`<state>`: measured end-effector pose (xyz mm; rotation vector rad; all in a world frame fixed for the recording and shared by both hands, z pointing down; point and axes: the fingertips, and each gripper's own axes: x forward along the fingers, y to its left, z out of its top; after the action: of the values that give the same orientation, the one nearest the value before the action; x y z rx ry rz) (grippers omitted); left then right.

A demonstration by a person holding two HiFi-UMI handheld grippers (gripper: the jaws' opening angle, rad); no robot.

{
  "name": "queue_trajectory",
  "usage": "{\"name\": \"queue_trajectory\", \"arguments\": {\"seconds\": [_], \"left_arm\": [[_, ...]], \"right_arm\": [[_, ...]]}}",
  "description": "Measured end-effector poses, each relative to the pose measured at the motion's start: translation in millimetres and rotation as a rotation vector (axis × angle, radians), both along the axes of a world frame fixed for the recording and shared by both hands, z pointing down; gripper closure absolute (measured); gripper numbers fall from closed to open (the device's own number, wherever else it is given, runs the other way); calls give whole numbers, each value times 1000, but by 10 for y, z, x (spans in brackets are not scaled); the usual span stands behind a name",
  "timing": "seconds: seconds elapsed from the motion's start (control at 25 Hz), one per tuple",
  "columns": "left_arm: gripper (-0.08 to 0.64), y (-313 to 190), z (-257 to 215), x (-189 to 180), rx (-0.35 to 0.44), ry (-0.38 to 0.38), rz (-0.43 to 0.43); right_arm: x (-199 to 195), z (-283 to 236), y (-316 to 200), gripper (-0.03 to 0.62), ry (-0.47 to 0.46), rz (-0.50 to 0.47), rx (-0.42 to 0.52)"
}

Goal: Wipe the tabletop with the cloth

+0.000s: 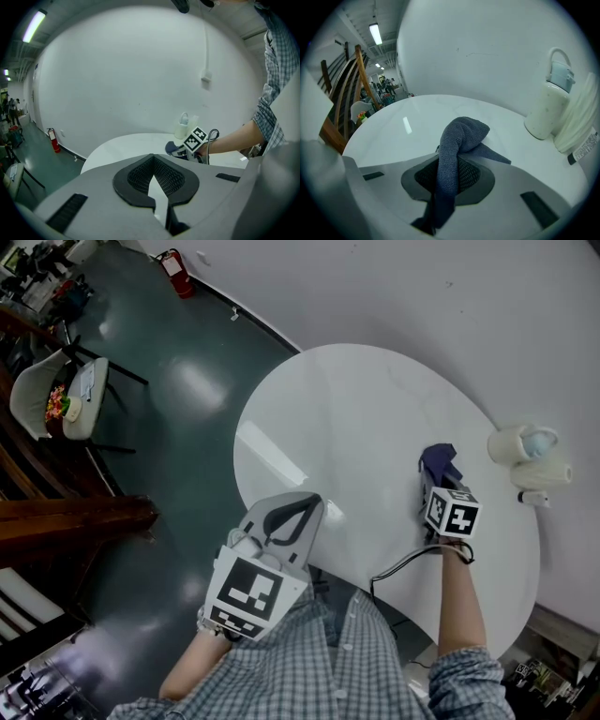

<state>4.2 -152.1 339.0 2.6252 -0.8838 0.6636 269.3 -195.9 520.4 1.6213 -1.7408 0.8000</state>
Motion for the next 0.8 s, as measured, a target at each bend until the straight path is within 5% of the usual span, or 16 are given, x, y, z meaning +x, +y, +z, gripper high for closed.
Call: {"name": "queue_trajectory", "arguments": {"seconds": [0.8], "left_arm": [[555,14,104,-658,-28,-16,-132]], "right_arm": [[-2295,-9,-434,540,-161,-418,2]]}}
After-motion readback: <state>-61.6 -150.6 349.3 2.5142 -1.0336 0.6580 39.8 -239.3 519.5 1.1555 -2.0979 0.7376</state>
